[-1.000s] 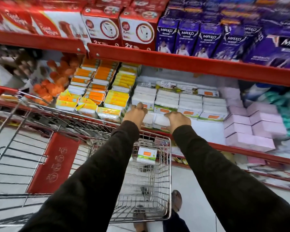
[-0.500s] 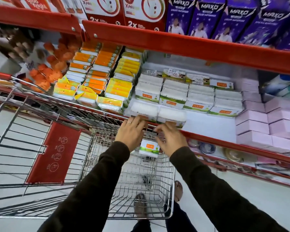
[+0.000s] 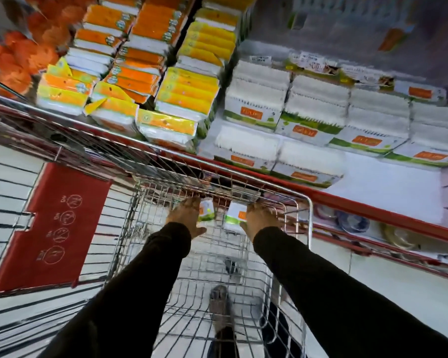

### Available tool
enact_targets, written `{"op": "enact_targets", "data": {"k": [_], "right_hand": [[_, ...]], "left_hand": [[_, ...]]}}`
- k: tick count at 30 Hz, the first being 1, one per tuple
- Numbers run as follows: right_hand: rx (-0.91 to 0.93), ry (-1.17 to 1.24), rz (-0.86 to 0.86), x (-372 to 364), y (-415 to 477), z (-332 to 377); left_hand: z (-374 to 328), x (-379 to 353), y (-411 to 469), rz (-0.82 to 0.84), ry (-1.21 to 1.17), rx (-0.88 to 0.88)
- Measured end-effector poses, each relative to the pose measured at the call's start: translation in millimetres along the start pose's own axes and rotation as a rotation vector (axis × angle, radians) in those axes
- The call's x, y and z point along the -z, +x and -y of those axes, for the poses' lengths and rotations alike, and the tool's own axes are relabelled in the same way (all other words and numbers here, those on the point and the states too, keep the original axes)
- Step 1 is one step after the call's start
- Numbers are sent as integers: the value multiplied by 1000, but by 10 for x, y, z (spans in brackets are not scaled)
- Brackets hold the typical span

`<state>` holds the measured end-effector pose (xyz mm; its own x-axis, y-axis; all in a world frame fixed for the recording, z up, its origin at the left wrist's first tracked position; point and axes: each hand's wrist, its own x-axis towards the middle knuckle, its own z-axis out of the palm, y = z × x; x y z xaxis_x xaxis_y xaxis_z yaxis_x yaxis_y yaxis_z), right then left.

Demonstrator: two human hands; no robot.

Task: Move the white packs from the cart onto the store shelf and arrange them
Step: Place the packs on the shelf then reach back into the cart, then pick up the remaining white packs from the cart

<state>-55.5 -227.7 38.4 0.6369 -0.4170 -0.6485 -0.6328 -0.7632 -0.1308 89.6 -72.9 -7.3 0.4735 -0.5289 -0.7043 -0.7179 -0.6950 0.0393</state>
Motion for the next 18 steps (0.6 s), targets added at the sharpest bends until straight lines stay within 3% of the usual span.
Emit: {"op": "enact_targets", "data": {"k": [8, 12, 18], "right_hand": [[-46, -125, -21, -302, 49, 62], [-27, -24, -7, -238, 99, 91], [-17, 134, -67, -204, -126, 186]], "left_hand": [[71, 0, 118, -59, 37, -25], [17, 22, 21, -62, 13, 11], [-103, 15, -264, -193, 34, 4]]}}
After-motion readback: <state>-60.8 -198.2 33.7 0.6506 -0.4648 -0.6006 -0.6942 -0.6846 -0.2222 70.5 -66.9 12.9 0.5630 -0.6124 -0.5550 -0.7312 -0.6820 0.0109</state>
